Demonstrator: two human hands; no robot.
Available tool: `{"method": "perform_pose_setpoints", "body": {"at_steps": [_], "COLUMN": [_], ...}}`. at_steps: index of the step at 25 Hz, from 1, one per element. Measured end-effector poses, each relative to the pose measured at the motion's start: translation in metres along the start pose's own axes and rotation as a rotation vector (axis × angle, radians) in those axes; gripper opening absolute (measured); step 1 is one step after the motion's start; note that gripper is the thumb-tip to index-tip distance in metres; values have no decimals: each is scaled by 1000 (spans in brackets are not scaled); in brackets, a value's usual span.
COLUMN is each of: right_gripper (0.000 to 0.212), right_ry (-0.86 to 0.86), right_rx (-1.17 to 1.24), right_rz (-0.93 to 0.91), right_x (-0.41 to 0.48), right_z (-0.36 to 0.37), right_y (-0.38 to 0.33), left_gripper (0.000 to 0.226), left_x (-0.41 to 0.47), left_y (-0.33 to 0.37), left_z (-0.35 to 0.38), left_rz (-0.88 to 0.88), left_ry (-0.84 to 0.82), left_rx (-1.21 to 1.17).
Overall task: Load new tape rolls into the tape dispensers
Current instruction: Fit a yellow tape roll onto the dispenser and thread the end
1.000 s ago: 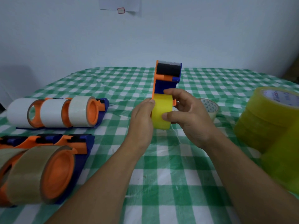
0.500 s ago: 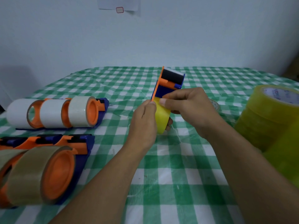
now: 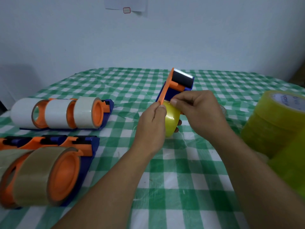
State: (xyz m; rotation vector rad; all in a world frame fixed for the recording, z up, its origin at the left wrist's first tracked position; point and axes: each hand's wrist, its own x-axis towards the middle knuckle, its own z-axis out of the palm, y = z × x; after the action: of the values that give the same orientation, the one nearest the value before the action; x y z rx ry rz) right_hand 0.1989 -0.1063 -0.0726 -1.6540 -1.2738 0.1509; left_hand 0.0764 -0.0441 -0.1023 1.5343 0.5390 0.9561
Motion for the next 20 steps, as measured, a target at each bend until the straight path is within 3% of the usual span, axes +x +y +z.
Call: {"method": "perform_pose_setpoints", "body": {"at_steps": [3, 7, 11, 20], "right_gripper": [16, 19, 32, 13], "right_ry": [-38, 103, 156, 77], "right_rx": [-83, -271, -504, -465], "right_rz": [-63, -215, -376, -173], "right_x": [-4, -7, -8, -7], "right_z": [1, 8, 18, 7], "right_y": [5, 9, 5, 0], "left_gripper": [34, 32, 32, 22], "left_x": [-5, -2, -2, 0], "left_y": [7, 2, 3, 2], "left_z": [2, 1, 2, 3], "left_rz": [33, 68, -5, -144], "left_ry": [10, 44, 127, -15], "left_rx": [45, 128, 172, 44]}}
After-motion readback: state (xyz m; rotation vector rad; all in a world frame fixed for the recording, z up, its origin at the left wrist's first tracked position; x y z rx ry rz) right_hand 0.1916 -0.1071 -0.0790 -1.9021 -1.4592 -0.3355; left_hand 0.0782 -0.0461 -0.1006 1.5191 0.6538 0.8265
